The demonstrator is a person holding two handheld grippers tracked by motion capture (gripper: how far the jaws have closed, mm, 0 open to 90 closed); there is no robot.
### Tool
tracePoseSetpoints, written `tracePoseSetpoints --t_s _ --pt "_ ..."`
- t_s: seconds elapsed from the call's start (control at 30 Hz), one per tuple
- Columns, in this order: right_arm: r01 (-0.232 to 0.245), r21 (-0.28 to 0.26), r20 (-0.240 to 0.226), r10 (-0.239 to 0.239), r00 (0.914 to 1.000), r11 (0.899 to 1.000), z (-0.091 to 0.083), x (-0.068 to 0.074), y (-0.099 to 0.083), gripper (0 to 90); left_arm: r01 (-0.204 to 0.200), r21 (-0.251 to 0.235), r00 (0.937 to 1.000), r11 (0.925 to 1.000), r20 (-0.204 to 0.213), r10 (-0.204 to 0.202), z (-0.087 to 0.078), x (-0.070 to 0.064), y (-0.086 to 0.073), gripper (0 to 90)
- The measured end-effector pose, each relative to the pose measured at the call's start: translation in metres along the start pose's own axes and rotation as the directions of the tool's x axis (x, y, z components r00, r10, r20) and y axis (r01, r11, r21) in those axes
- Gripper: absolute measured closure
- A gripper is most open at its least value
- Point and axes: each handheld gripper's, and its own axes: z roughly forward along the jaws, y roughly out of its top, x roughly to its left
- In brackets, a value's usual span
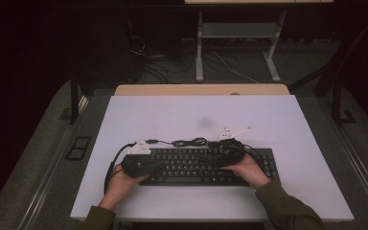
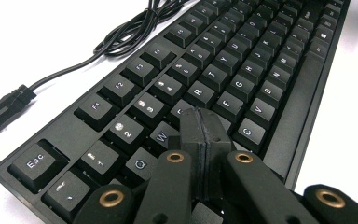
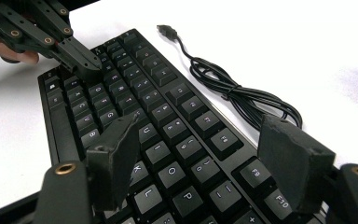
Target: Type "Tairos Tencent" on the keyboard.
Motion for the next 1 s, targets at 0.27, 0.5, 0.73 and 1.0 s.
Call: tracePoseSetpoints --t_s 0.27,0.5,0.73,1.0 --pt "-0.002 -0.002 0.002 0.002 1.0000 1.000 -0.001 -0.001 0.000 28.6 -0.006 -0.009 1.0000 0.9999 0.000 0.006 -0.002 -0.003 0.002 89.1" --pt "0.002 -0.003 0.004 -0.002 1.0000 1.000 -0.002 -0.001 0.000 27.7 -0.010 -0.025 0.9999 0.9996 -0.001 0.010 -0.005 -0.005 0.005 89.1" --pt "-0.002 -0.020 0.015 0.002 0.9999 1.000 -0.002 -0.002 -0.001 24.7 -0.013 -0.046 0.9999 0.9988 0.005 0.013 -0.009 -0.010 0.008 89.1" --pt "0.000 -0.028 0.020 0.001 0.9998 1.000 -0.003 -0.002 -0.001 22.3 -0.027 -0.047 0.9994 0.9986 0.021 0.028 -0.010 -0.015 0.010 89.1"
